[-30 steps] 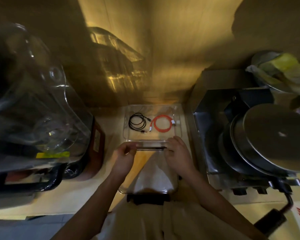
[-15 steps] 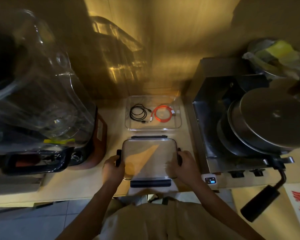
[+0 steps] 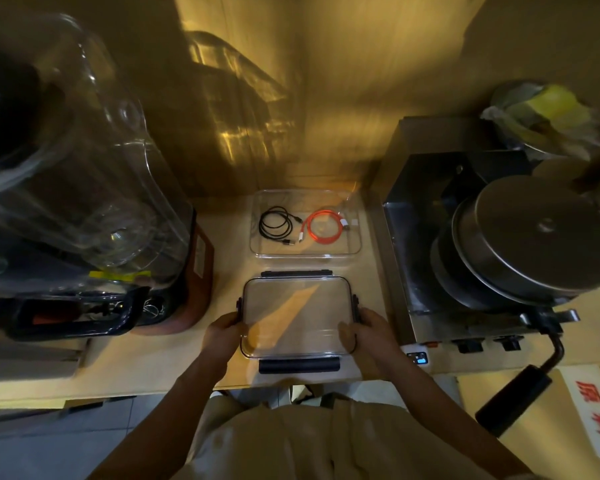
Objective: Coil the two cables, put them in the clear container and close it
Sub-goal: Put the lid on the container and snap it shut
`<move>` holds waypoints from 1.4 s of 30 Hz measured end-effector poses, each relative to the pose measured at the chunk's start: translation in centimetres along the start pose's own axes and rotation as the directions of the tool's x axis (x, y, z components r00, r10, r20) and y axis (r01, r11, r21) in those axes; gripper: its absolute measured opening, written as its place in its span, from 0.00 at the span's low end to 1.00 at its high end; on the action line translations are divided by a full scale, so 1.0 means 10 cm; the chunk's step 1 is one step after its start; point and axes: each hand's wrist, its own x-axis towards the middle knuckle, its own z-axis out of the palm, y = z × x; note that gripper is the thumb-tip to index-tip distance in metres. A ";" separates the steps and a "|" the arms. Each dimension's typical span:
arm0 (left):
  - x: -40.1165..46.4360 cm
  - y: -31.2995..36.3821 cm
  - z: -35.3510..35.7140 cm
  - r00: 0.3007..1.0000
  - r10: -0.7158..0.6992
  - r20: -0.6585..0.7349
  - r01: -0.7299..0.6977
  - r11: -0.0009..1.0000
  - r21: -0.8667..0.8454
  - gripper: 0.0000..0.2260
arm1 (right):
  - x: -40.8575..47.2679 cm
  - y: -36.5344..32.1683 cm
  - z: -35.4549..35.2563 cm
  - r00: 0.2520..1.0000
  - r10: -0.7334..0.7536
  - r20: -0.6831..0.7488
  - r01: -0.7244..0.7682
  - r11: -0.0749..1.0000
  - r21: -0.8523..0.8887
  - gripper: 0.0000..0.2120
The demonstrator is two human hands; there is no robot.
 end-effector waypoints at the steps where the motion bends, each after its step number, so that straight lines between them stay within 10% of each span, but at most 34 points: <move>1: 0.00 0.00 0.00 1.000 -0.002 0.002 0.002 1.000 -0.018 0.13 | 0.00 0.00 0.00 1.000 0.001 0.008 -0.001 1.000 0.012 0.13; 17: -0.30 -0.04 -0.05 0.993 -0.112 0.025 0.114 0.946 -0.303 0.17 | -0.07 -0.04 -0.02 0.998 -0.066 0.011 0.065 0.991 0.116 0.14; 42: -0.51 0.05 -0.33 0.991 0.114 -0.065 -0.130 0.900 -0.416 0.14 | -0.22 -0.31 -0.19 0.979 -0.195 -0.059 0.203 0.958 0.202 0.12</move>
